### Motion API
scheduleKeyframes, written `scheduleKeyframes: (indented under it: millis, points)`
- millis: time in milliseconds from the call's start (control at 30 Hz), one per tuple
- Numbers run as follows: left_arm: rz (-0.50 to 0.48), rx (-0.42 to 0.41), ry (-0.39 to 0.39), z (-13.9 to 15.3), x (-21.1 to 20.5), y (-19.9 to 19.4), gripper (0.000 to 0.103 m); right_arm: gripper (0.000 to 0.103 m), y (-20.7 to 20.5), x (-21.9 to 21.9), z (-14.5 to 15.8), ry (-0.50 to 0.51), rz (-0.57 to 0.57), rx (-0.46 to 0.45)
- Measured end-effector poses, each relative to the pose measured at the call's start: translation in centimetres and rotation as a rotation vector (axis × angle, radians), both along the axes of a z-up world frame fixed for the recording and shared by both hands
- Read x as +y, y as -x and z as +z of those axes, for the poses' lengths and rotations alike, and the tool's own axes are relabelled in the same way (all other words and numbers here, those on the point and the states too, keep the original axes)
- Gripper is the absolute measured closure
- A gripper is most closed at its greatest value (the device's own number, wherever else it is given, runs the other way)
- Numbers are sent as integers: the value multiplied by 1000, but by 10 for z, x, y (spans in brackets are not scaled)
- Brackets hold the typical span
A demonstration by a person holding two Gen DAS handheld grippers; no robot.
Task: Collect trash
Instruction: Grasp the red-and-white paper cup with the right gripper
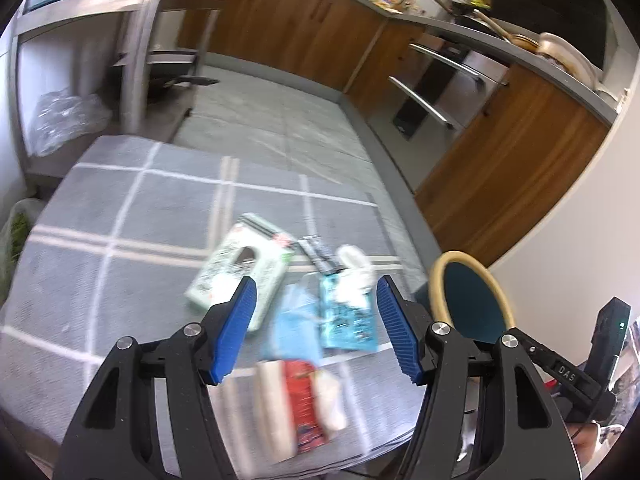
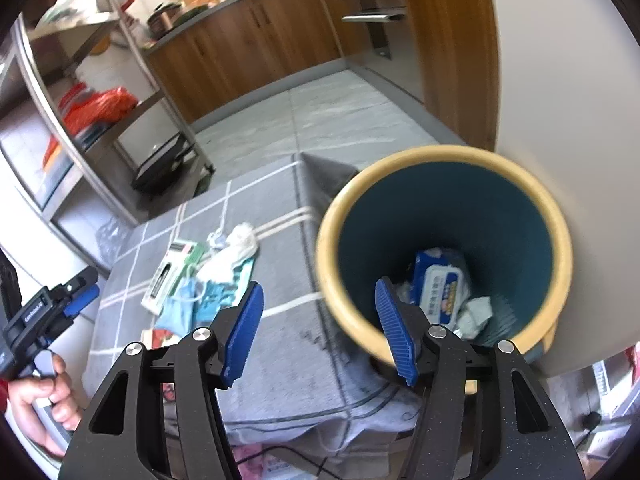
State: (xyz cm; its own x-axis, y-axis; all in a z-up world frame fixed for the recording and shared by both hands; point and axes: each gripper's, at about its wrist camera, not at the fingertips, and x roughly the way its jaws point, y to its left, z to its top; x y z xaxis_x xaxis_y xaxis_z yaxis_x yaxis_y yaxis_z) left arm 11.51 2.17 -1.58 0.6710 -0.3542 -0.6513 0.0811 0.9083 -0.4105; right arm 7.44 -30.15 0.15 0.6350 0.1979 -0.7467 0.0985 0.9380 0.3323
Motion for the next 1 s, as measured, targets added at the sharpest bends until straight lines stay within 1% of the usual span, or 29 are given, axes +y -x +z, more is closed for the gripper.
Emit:
scheduleKeyframes:
  millis: [133,200,333,533,667,800,900,1000]
  points:
    - [43,24,-5,-11,24,7,41,42,0,27,-7,10,68,22]
    - [48,35,-3,-15,29,9,41,42,1,41,-11,4,97,34]
    - [45,55,-29,-25,33,13,40,41,3,73,-23,-11,167,67]
    - [51,86,-32,-37,40,12,40,38,3,117,-44,-71,248,122]
    - [54,101,-42,-43,44,10,36,38,-3,137,-57,-115,277,152]
    - [53,110,-54,-46,48,6,35,34,-9,153,-66,-159,307,177]
    - [49,116,-68,-47,47,0,30,32,-14,161,-71,-177,320,196]
    - [29,118,-83,-47,42,-7,30,32,-18,167,-76,-175,329,210]
